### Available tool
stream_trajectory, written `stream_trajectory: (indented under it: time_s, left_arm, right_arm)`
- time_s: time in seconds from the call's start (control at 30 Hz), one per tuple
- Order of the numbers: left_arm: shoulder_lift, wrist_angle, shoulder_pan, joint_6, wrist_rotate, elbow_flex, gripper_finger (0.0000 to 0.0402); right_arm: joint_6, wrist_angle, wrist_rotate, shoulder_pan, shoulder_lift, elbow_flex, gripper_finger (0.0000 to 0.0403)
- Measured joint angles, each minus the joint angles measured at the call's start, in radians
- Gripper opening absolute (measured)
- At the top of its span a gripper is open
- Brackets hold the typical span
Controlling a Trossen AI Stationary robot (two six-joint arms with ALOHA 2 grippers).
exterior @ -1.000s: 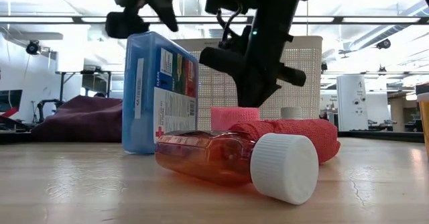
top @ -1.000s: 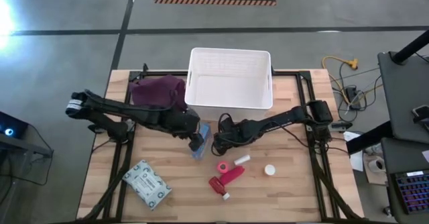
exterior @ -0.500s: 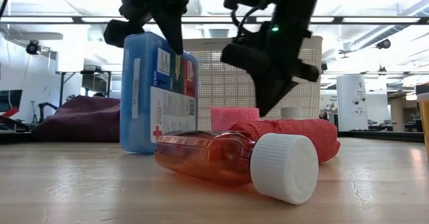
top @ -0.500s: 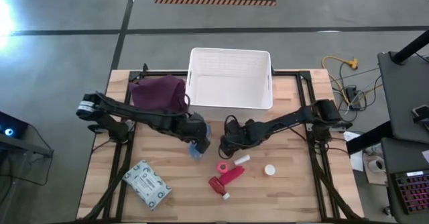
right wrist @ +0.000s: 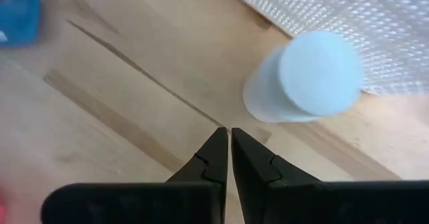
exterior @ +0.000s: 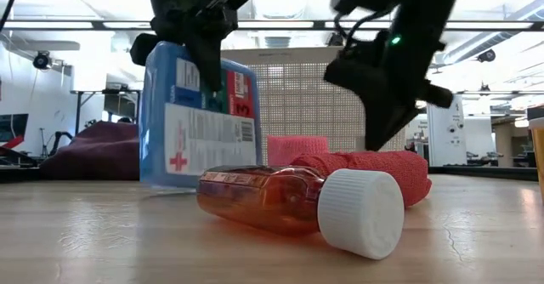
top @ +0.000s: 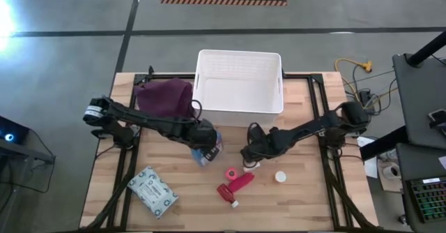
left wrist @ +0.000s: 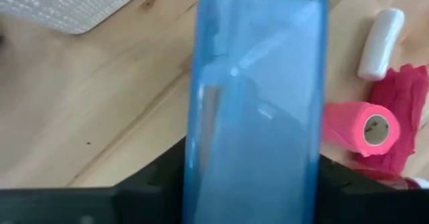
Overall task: Pick & place medical supplies in basket/bin
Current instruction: Put the blue first aid kit into the white bin
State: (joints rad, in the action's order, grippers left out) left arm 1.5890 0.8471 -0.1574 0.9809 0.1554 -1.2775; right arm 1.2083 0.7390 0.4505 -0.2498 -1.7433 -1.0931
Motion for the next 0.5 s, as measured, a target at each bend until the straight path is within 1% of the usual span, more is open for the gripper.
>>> stream_trajectory:
  time_s: [0.03, 0.17, 0.33, 0.4, 0.5]
  left_arm:
    - [0.0, 0.0, 0.0, 0.0, 0.0, -0.006, 0.0148]
    - [-0.011, 0.016, -0.011, -0.002, 0.001, -0.051, 0.0148]
    - [-0.025, 0.126, -0.043, -0.003, 0.007, -0.188, 0.0148]
    - [-0.027, 0.167, -0.061, -0.019, 0.031, -0.253, 0.0148]
    - [-0.027, 0.195, -0.086, -0.041, 0.107, -0.34, 0.0148]
  right_arm:
    - [0.014, 0.004, 0.02, -0.009, 0.017, 0.009, 0.0013]
    - [0.048, 0.0, 0.09, -0.032, 0.096, 0.038, 0.0013]
    - [0.079, -0.012, 0.155, -0.032, 0.193, 0.072, 0.0013]
    - [0.087, -0.011, 0.167, -0.033, 0.225, 0.087, 0.0013]
    - [0.09, -0.014, 0.183, -0.032, 0.255, 0.101, 0.0013]
